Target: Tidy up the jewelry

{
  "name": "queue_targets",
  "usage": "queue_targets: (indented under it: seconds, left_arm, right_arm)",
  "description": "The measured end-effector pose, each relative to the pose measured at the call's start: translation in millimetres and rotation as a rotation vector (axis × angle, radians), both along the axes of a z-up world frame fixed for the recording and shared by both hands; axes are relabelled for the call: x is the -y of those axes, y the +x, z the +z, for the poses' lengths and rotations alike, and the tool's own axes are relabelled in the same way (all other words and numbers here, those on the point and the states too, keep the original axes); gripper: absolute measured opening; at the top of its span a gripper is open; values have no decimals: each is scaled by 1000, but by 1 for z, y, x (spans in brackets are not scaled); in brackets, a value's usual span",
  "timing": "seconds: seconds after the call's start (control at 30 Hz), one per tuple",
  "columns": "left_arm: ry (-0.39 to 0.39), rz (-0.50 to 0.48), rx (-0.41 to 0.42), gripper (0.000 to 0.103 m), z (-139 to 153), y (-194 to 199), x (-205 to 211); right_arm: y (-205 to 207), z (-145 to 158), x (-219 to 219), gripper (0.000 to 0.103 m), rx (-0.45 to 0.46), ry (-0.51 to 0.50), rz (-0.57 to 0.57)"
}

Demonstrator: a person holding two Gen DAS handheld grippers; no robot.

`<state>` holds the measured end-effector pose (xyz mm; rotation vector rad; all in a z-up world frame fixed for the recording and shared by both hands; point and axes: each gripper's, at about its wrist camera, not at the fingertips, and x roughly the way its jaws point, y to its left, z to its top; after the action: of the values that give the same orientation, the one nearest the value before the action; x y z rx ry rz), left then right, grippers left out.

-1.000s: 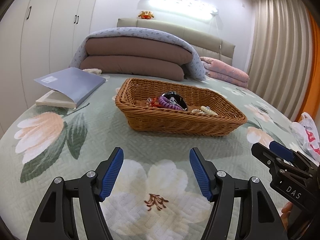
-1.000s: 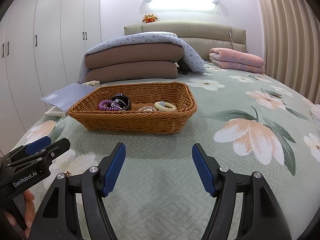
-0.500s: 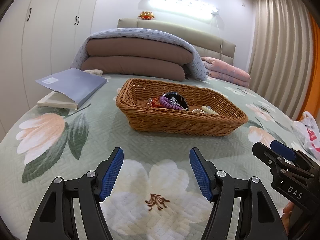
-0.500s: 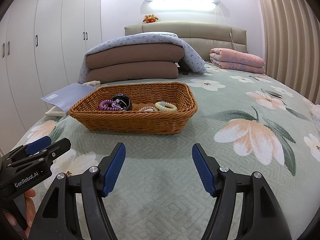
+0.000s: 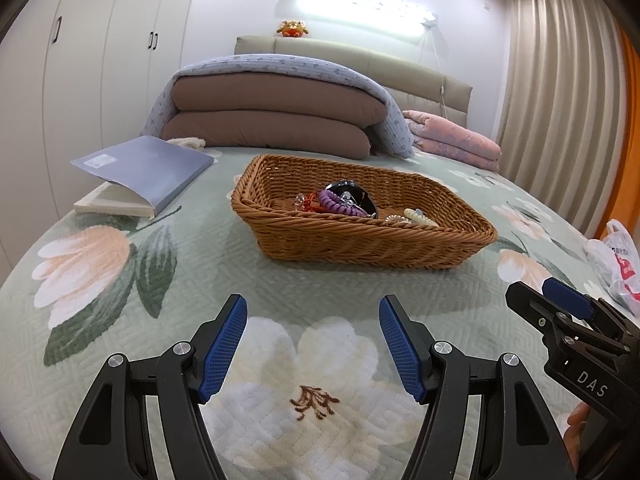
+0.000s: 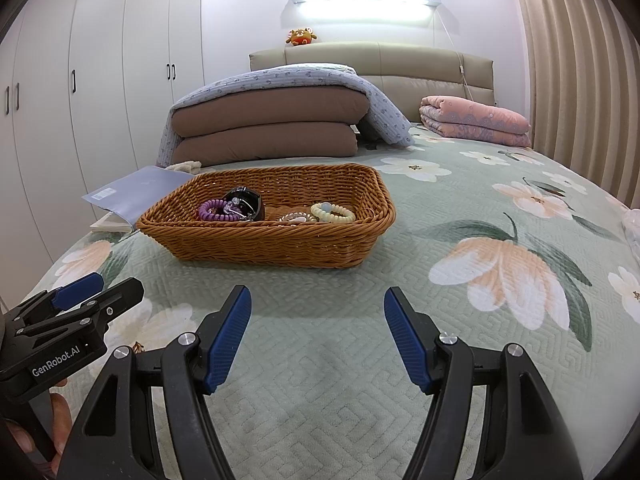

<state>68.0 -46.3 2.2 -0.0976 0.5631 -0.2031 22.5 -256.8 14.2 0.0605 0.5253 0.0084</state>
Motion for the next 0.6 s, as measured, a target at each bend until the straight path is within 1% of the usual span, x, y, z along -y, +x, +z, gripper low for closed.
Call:
queue_targets:
  seconds: [0.6]
  left_arm:
    - [7,6,-6,70,-1,1,1]
  right_arm:
    - [0,0,-1,72,0,0,2]
